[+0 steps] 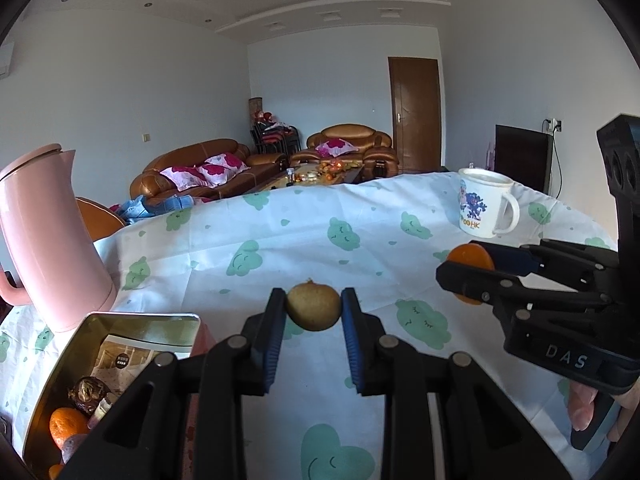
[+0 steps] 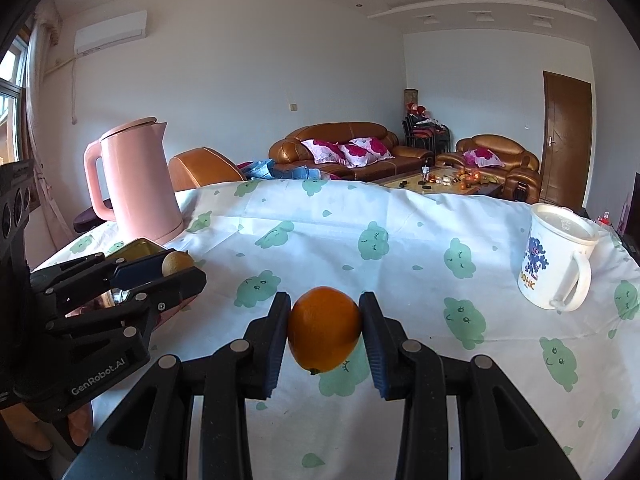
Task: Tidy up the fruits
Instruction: 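Lift both small fruits and carry them toward the tin box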
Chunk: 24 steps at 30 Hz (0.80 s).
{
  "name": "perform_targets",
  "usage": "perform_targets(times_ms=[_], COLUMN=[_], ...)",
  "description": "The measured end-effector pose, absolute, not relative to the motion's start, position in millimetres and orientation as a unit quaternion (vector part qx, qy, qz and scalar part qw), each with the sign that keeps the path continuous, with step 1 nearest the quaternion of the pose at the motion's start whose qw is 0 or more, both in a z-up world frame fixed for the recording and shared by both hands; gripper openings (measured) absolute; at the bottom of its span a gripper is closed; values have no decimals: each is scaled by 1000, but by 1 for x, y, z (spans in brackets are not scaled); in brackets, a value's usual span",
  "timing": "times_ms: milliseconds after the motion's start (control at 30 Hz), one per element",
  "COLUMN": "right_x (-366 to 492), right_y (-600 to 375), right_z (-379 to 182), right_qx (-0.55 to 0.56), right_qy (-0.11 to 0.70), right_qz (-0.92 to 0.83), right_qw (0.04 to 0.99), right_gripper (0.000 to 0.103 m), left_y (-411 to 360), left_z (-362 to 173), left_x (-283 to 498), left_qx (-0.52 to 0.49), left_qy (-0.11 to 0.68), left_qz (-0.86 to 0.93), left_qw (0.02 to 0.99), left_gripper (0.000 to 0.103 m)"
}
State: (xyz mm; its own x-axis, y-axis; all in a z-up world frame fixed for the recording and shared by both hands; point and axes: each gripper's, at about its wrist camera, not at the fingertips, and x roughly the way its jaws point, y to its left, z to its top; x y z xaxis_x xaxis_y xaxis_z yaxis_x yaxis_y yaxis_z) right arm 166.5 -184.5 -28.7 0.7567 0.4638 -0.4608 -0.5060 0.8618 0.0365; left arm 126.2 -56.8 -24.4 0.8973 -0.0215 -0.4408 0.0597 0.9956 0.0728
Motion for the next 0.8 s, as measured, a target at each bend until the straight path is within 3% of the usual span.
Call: perform_targets(times_ms=[800], right_x=[140], right_y=[-190], right_z=[-18], right_qx=[-49], right_qy=[162], right_qz=[265], right_qw=[949], right_gripper=[37], left_y=[-59], left_z=[-18], left_x=[105], left_qx=[45], left_qy=[185], left_qz=[-15], left_qw=[982], left_gripper=[29])
